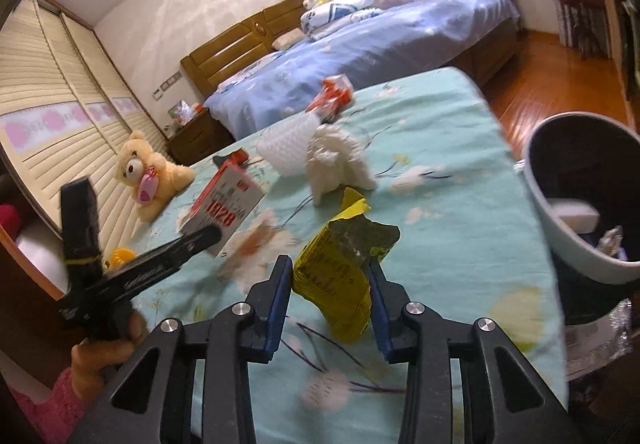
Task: Collect trash
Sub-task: 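Carry the milk carton and yellow bag with both tools over the bin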
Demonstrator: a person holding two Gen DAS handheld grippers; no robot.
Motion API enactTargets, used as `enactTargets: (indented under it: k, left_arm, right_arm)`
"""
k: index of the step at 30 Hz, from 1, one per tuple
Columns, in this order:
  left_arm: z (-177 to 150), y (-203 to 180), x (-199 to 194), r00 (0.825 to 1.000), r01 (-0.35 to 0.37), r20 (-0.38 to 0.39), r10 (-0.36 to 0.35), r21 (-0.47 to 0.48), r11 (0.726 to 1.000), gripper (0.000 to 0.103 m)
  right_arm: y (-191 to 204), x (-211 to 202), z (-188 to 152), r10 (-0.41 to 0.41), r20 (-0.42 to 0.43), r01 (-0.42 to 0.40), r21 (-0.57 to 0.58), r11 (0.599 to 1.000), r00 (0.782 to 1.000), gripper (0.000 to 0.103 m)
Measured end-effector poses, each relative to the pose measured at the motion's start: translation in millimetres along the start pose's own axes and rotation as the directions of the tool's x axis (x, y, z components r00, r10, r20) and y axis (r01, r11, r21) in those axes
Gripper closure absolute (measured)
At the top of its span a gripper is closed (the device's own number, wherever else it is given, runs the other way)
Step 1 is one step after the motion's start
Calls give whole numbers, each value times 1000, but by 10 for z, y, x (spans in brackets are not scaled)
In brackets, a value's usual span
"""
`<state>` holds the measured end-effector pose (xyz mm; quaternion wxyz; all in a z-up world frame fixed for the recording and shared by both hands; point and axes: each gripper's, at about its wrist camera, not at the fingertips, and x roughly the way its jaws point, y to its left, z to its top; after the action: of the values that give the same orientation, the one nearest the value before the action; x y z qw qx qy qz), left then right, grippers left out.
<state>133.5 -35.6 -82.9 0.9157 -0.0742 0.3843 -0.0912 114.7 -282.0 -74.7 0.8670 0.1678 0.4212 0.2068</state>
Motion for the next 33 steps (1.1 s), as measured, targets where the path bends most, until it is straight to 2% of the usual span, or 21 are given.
enactTargets:
  k: [6, 12, 33]
  left_arm:
    - [-75, -286, -126, 998, 65, -8, -64, 63, 996, 67]
    - [-89, -627, -57, 992, 120, -39, -116, 125, 985, 67]
    - [136, -1439, 452, 984, 172, -85, -156, 245, 954, 67]
  right_arm:
    - [-254, -194, 16, -58, 39, 56, 44, 997, 998, 66]
    - [-463, -347, 17, -99, 68, 94, 80, 992, 993, 66]
    - [-1101, -637, 199, -199, 120, 171, 206, 963, 973, 66]
